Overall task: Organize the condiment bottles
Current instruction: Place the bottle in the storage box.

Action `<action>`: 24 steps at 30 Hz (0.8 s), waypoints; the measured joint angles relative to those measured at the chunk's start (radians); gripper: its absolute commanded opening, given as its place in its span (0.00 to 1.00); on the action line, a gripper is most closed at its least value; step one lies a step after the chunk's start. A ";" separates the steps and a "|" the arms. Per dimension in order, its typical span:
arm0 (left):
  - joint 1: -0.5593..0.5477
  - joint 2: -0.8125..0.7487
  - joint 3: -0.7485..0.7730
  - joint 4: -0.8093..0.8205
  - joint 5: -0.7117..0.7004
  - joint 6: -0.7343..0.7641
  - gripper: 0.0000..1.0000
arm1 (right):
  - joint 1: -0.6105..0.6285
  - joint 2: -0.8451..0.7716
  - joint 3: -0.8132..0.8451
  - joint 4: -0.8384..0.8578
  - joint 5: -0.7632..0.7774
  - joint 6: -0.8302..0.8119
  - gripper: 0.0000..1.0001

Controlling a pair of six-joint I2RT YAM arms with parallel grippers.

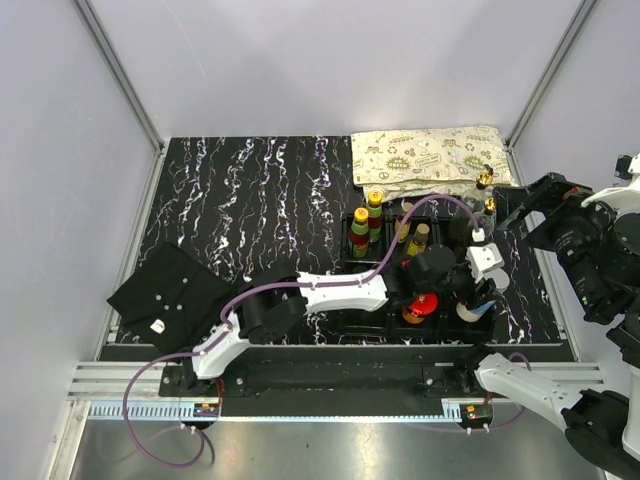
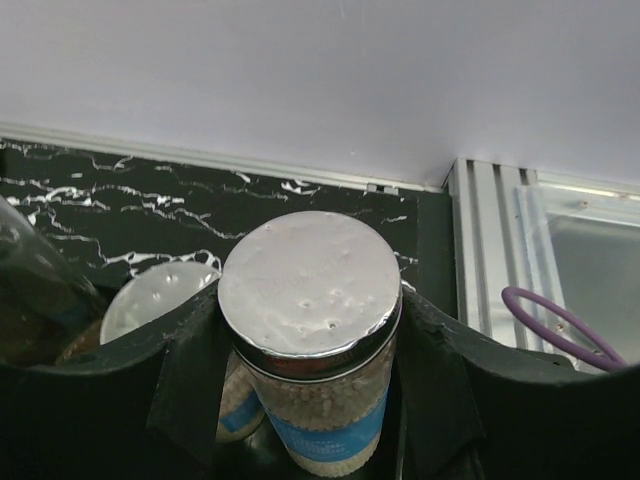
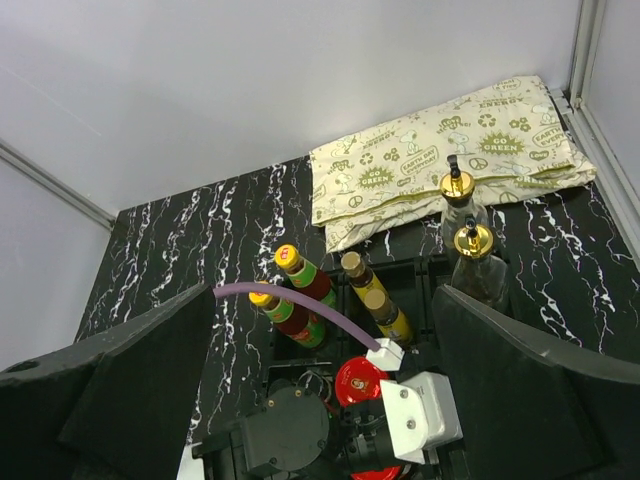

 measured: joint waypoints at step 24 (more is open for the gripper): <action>-0.045 -0.006 -0.182 0.277 -0.165 0.008 0.00 | 0.000 -0.016 -0.073 -0.012 -0.002 0.027 1.00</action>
